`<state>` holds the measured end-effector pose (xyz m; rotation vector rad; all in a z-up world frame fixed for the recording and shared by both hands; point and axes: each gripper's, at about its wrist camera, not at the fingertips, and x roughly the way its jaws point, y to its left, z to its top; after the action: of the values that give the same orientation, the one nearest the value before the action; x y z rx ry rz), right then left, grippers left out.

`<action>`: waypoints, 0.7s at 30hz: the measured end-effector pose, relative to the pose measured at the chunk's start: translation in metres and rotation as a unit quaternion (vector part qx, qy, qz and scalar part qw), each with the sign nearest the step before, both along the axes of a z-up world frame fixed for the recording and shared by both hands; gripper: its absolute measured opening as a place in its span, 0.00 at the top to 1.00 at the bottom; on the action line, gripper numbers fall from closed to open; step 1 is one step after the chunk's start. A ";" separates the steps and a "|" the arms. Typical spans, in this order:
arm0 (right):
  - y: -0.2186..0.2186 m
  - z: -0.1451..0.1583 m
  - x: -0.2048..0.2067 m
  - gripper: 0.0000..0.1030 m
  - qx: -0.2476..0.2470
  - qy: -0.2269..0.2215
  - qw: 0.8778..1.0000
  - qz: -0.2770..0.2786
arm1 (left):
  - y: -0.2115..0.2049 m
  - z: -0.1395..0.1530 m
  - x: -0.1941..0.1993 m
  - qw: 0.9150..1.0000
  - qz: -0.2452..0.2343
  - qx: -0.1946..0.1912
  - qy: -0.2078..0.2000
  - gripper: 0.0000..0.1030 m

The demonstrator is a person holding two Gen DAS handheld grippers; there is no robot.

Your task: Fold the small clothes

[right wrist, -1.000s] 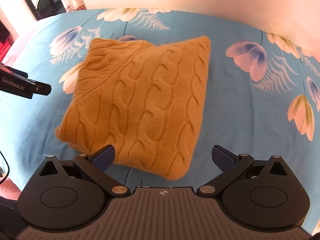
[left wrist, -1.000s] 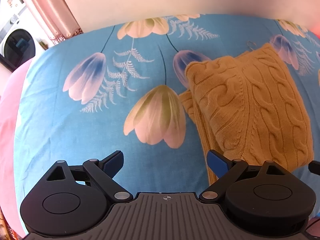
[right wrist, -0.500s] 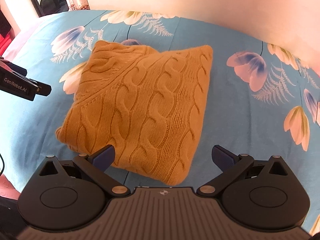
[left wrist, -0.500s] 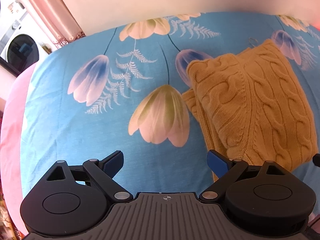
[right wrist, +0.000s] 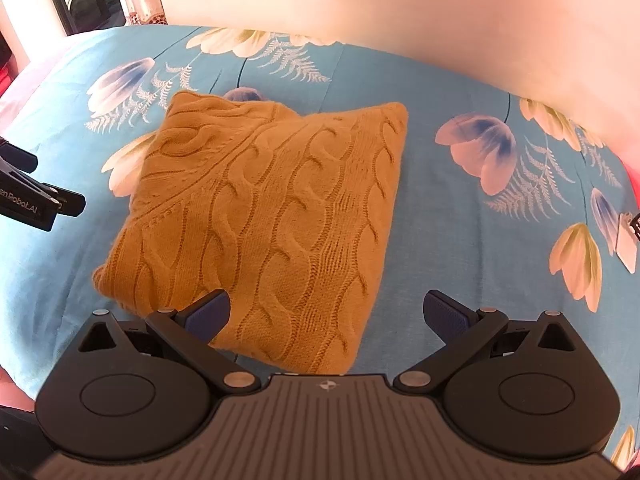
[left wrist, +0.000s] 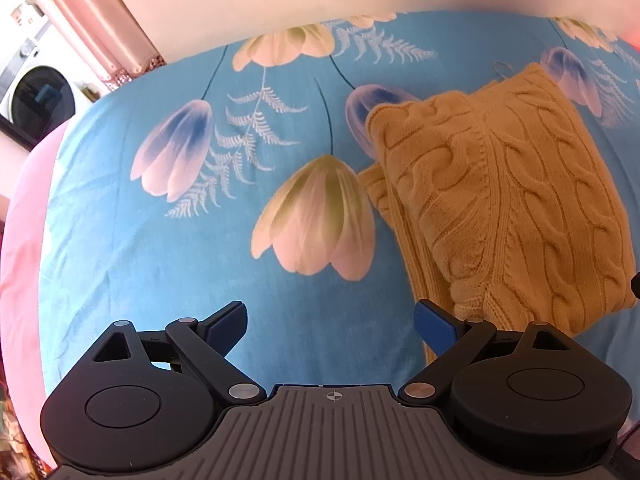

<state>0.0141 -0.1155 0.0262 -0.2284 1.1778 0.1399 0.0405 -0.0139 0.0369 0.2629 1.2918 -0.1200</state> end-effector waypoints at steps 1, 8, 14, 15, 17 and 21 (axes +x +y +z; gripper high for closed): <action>0.001 0.000 0.000 0.01 -0.001 0.000 1.000 0.001 | 0.000 0.000 0.000 1.000 -0.001 0.000 0.001 0.00; 0.003 -0.003 0.002 0.01 -0.008 0.001 1.000 0.002 | -0.002 -0.003 0.000 1.000 -0.005 0.001 0.004 0.00; 0.004 -0.004 0.003 0.01 -0.010 0.002 1.000 0.002 | -0.003 -0.005 0.001 1.000 -0.005 0.001 0.007 0.00; 0.004 -0.004 0.003 0.01 -0.010 0.002 1.000 0.002 | -0.003 -0.005 0.001 1.000 -0.005 0.001 0.007 0.00; 0.005 -0.004 0.005 0.01 -0.010 0.001 1.000 0.004 | -0.003 -0.004 0.001 1.000 -0.005 0.001 0.007 0.00; 0.006 -0.004 0.006 0.01 -0.011 0.001 1.000 0.005 | -0.003 -0.005 0.001 1.000 -0.005 0.001 0.007 0.00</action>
<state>0.0203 -0.1097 0.0219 -0.2527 1.1809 0.1365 0.0415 -0.0173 0.0321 0.2718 1.3046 -0.1293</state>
